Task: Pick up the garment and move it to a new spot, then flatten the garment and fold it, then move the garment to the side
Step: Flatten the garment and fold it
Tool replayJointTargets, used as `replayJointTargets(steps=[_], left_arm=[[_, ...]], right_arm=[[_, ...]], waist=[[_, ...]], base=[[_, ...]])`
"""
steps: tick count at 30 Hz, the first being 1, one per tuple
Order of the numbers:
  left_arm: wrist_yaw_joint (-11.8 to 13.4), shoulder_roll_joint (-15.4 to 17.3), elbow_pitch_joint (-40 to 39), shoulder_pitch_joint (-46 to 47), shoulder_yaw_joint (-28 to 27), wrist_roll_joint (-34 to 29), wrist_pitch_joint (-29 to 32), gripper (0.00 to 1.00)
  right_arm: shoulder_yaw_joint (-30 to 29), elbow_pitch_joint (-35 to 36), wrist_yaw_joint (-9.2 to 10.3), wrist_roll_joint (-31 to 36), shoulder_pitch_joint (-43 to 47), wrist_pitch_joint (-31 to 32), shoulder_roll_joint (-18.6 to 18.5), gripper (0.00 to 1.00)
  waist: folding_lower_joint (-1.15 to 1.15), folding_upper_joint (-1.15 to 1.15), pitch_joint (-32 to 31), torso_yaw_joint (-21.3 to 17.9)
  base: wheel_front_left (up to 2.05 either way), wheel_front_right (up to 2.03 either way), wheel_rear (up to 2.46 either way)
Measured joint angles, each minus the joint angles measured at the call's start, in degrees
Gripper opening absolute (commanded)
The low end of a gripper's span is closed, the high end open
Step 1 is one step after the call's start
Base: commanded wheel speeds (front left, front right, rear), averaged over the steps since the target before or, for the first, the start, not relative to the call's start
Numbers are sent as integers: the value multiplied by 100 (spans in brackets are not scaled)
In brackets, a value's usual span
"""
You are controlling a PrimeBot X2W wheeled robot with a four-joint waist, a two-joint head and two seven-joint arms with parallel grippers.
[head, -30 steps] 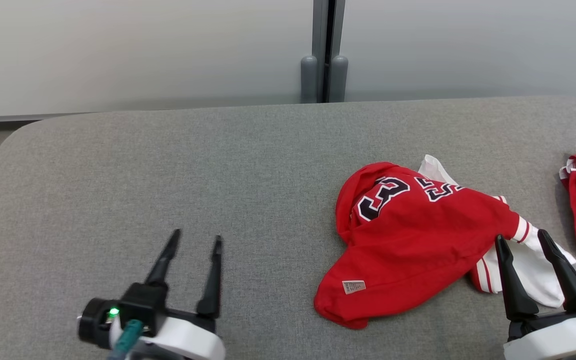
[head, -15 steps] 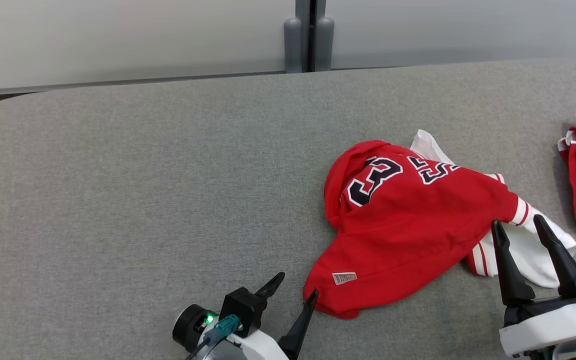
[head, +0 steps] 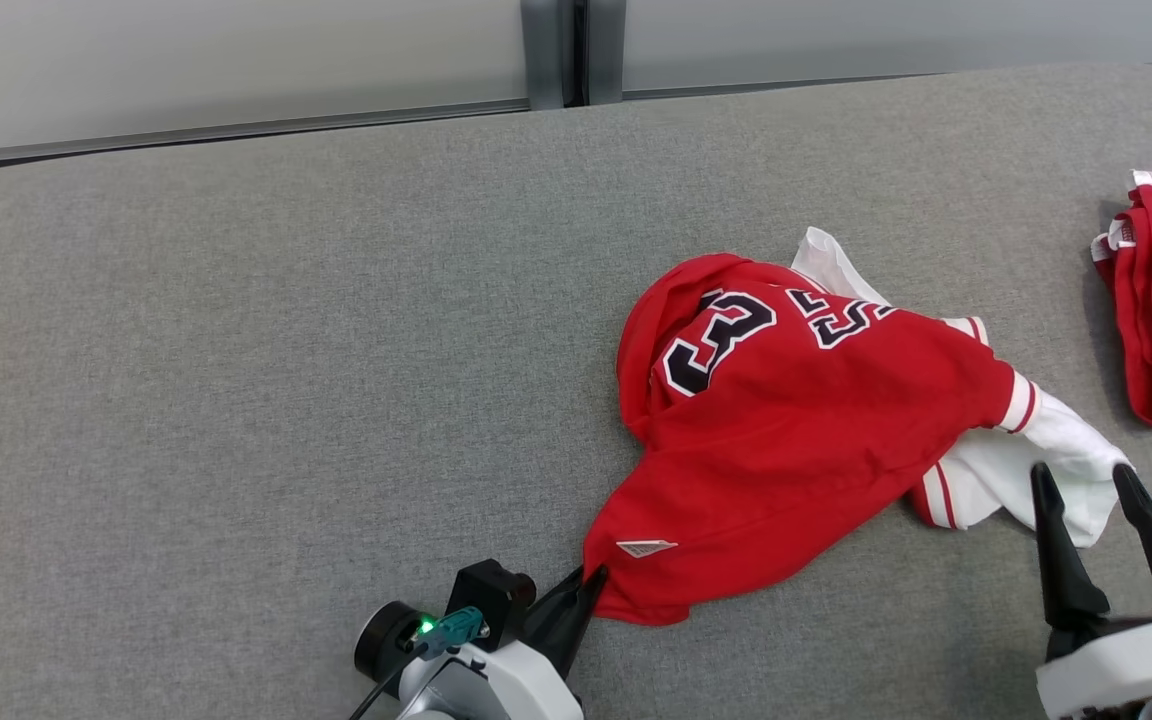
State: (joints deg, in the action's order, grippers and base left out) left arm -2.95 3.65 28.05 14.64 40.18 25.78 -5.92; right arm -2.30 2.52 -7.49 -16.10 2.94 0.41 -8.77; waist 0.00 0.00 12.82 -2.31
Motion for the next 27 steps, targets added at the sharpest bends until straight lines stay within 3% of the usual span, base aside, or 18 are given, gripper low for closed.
replayJointTargets(steps=[8,16,18,19,24,27], left_arm=[[33,-20,158,121,-4,10,-175,0],[63,-11,178,296,-12,14,-248,0],[77,-9,175,341,-4,14,-269,0],[85,-10,170,345,-4,14,-287,0],[241,29,83,314,-103,33,-479,0],[425,138,-191,218,-274,65,-601,0]], right_arm=[[-316,-1251,0,-175,141,-102,-114,100],[-254,-2550,0,-445,-656,-261,-260,100],[-158,-2773,-1,-501,-815,-261,-289,36],[-101,-2852,-1,-554,-883,-278,-321,0],[-26,-3031,-1,-703,-1003,-604,-448,0],[-67,-2796,0,-703,-996,-936,-527,0]], waist=[[0,0,56,5],[0,0,204,51],[0,0,241,77],[0,0,258,94],[0,0,230,159],[0,0,140,160]], base=[[0,0,0],[0,0,0],[0,0,0],[0,0,0],[0,0,0],[0,0,0]])
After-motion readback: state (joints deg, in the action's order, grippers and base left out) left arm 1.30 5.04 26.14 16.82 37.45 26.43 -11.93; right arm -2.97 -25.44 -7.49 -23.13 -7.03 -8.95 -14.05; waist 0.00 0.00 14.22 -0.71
